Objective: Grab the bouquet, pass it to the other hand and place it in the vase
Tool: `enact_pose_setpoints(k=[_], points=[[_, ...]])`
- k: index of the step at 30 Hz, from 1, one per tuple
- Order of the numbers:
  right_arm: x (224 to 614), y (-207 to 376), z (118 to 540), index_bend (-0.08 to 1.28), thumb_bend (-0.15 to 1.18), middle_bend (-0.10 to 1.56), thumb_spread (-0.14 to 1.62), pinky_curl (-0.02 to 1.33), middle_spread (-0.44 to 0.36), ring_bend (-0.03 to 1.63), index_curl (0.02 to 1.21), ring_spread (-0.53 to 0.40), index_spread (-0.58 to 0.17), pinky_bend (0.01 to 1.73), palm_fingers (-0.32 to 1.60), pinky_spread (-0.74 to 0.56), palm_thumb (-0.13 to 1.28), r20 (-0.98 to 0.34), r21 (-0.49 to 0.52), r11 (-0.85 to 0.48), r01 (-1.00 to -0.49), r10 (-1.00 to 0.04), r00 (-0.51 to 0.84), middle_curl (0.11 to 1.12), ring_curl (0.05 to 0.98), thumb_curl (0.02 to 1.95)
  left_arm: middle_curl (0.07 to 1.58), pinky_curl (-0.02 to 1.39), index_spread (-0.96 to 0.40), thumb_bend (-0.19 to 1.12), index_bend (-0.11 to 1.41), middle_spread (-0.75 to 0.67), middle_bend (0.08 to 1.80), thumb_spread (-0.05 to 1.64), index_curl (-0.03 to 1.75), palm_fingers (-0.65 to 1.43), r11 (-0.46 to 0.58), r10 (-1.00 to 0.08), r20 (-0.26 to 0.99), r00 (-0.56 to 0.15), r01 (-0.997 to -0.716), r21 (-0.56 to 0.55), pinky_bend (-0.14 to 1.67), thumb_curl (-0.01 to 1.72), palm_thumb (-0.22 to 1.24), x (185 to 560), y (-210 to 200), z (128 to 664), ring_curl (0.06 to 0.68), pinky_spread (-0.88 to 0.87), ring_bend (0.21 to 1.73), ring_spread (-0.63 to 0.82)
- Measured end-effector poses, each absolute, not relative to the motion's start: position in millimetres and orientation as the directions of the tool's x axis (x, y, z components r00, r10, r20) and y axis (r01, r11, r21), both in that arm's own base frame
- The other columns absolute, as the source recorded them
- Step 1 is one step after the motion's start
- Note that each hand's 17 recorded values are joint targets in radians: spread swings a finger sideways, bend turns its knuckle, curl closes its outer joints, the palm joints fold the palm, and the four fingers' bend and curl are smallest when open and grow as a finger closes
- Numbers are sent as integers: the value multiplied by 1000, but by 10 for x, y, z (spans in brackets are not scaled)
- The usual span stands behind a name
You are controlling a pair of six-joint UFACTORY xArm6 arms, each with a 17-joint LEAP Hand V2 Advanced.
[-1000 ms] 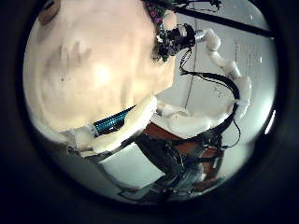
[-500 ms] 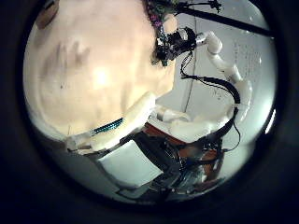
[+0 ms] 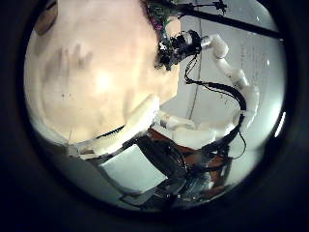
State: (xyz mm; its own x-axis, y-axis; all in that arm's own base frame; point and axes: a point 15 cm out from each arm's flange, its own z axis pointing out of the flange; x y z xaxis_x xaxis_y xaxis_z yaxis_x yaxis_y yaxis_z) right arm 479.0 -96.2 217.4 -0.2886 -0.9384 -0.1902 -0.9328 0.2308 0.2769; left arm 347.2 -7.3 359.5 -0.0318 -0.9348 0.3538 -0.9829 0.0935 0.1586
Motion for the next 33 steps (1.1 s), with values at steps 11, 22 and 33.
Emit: enact_pose_setpoints(k=[11,22,33], points=[[4785,-1081,2408,889,142,1263,705,711,-178,1442,1088,-203,-385,1403,1092,-202,1247,-252,219,222,-950,-928,-274,815,615,835,302,261,-31,-22,181,215,206,1096,450,331,81,-930,368,-24,-987,141,193,292,365,3499,-90,3597,172,344,413,437],[4767,-1032,2989,886,167,1288,576,815,-156,1451,1122,-195,-375,1352,1089,-186,1238,-337,101,190,-977,-917,-213,821,631,964,296,284,-9,-22,188,207,178,1096,421,295,67,-929,369,-10,-987,143,220,292,365,3495,-62,3564,182,339,454,416],[4555,-928,3529,889,161,1299,507,926,-151,1448,1140,-193,-371,1285,1087,-179,1234,-506,34,119,-992,-854,-120,818,636,1049,300,295,10,-22,190,229,168,1102,408,288,23,-896,443,31,-993,116,218,290,353,3485,-93,3624,180,330,469,436]])
